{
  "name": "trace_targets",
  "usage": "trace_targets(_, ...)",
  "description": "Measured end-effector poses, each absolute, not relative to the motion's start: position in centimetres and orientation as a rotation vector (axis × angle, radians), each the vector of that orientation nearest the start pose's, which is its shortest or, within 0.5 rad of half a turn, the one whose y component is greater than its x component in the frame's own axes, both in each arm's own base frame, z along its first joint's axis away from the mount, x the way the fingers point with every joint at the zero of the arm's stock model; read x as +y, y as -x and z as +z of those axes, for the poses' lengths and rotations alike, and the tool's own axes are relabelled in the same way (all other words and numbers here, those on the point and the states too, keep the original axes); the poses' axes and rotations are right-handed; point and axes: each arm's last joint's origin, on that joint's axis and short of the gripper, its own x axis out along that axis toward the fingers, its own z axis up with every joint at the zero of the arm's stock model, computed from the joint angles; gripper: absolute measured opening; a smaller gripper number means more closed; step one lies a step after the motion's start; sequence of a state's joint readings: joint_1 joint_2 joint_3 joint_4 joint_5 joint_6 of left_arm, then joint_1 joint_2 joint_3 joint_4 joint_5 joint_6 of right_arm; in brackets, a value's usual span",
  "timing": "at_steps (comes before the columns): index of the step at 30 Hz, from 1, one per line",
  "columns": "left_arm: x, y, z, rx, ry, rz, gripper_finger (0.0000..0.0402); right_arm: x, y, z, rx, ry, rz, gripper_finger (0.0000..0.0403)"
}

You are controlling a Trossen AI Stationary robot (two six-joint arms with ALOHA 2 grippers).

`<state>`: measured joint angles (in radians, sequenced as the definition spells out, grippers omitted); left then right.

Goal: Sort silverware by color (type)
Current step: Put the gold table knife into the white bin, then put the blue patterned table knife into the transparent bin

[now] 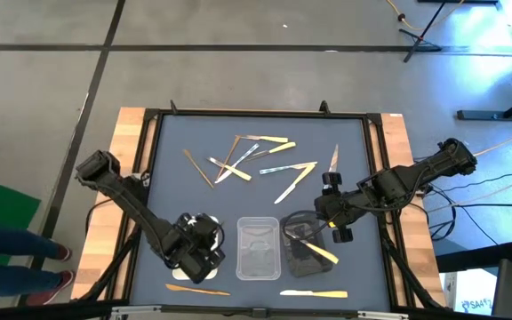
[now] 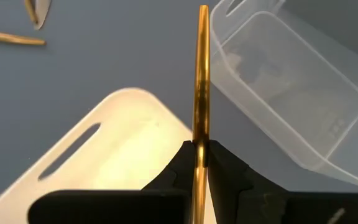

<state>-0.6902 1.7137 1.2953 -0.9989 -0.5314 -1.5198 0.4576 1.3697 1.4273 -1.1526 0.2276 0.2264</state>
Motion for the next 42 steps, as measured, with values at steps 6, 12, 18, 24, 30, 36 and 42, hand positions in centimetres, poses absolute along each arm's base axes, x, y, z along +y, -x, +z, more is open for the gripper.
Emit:
trace_targets(6, -19.9, -25.3, 21.8, 0.923, 0.537, 0.741, 0.0018, 10.6, -22.9, 35.1, 1.045, 0.163, 0.088, 0.0159)
trace_targets(12, -20.2, -25.6, 20.4, 0.950, 0.503, 0.770, 0.0018, 10.6, -22.9, 35.1, 1.045, 0.163, 0.088, 0.0159)
trace_targets(18, -20.1, -25.6, 20.3, 0.954, 0.517, 0.785, 0.0018, 10.6, -22.9, 35.1, 1.046, 0.163, 0.088, 0.0159)
trace_targets(24, -20.2, -25.5, 20.2, 0.989, 0.561, 0.799, 0.0037, 10.6, -22.9, 35.1, 1.045, 0.163, 0.088, 0.0159)
trace_targets(30, -20.2, -25.5, 20.2, 0.991, 0.561, 0.799, 0.0063, 10.6, -22.9, 35.1, 1.046, 0.163, 0.088, 0.0159)
trace_targets(36, -20.2, -25.5, 20.2, 0.992, 0.562, 0.800, 0.0082, 10.6, -22.9, 35.1, 1.046, 0.163, 0.088, 0.0159)
trace_targets(42, -20.2, -25.5, 20.2, 0.992, 0.562, 0.799, 0.0103, 10.6, -22.9, 35.1, 1.046, 0.163, 0.088, 0.0159)
